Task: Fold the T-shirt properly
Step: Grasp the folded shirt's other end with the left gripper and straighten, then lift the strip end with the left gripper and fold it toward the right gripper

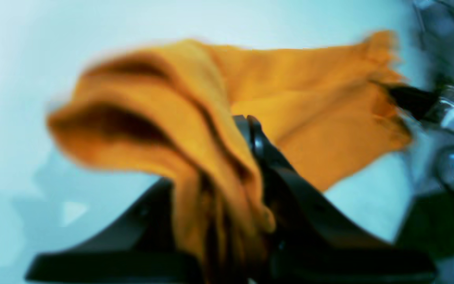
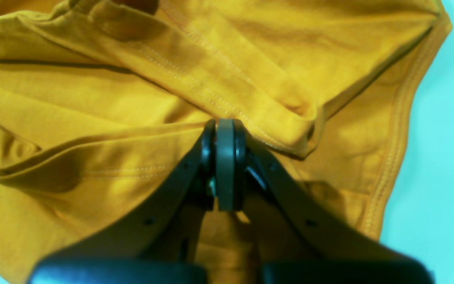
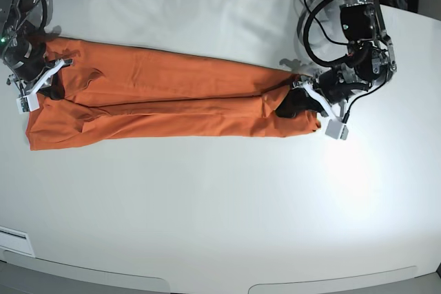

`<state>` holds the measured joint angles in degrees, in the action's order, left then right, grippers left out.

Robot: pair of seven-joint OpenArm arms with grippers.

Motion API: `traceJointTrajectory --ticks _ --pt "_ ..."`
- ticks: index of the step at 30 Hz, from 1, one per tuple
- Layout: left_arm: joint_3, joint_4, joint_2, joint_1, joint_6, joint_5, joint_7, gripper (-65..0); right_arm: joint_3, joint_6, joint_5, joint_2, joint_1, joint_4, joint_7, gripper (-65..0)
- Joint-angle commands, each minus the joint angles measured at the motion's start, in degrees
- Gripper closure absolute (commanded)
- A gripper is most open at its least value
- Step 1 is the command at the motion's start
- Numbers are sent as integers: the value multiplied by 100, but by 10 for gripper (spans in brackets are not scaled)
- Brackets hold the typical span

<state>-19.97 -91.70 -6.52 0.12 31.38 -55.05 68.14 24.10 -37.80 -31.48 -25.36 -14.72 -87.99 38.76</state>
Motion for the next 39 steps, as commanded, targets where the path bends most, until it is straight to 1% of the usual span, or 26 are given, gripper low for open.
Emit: traceJointTrajectory --ticks 1,2,5,8,11,14,16,17,18,22,24,26,30,33,34,37,38,39 --pt "-9 -98 -31 -96 195 -459 11 0 26 -17 24 -98 24 -37 48 0" --pt "-9 -103 -28 -94 332 -743 120 0 26 -17 24 -101 26 -37 50 0" --pt "-9 -103 -7 -94 599 -1491 369 0 26 -17 24 -101 26 -39 50 0" --pt "15 -105 127 -94 862 -2072 568 0 26 -17 24 -98 26 -39 114 0" --pt "22 -105 404 -94 862 -2468 654 0 26 -17 20 -101 26 -39 136 0" --pt "138 -103 671 -96 862 -2516 627 0 26 -17 4 -98 24 -39 173 0" --pt "304 -101 802 -94 862 -2437 501 0 26 -17 -4 -98 26 -39 201 0" --pt "409 -101 859 -98 862 -2293 396 0 26 -17 -2 -101 26 -39 201 0" --pt "527 -98 914 -111 862 -2059 245 0 26 -17 2 -101 26 -39 201 0" --pt "975 -76 1147 -175 862 -800 -487 0 26 -17 0 -101 24 -39 203 0" --pt "1180 -76 1255 -177 862 -385 -774 0 26 -17 0 -101 24 -39 205 0" --pt "1392 -76 1357 -177 862 -184 -863 0 26 -17 0 -101 26 -39 205 0" --pt "1679 -76 1552 -177 862 -70 -883 0 26 -17 -2 -101 26 -39 234 0" --pt "1786 -76 1552 -175 862 225 -1119 0 26 -17 -50 -101 26 -39 310 0" --pt "1799 -76 1552 -177 862 286 -1176 -32 26 -20 -111 -103 26 -39 343 0" --pt "1805 -76 1552 -190 862 339 -1283 -333 26 -79 -297 -105 26 -39 503 0" --pt "1810 -76 1552 -190 862 339 -1327 -410 26 -116 -328 -103 26 -39 520 0" --pt "1810 -76 1552 -190 862 337 -1373 -460 26 -138 -330 -103 26 -39 522 0"
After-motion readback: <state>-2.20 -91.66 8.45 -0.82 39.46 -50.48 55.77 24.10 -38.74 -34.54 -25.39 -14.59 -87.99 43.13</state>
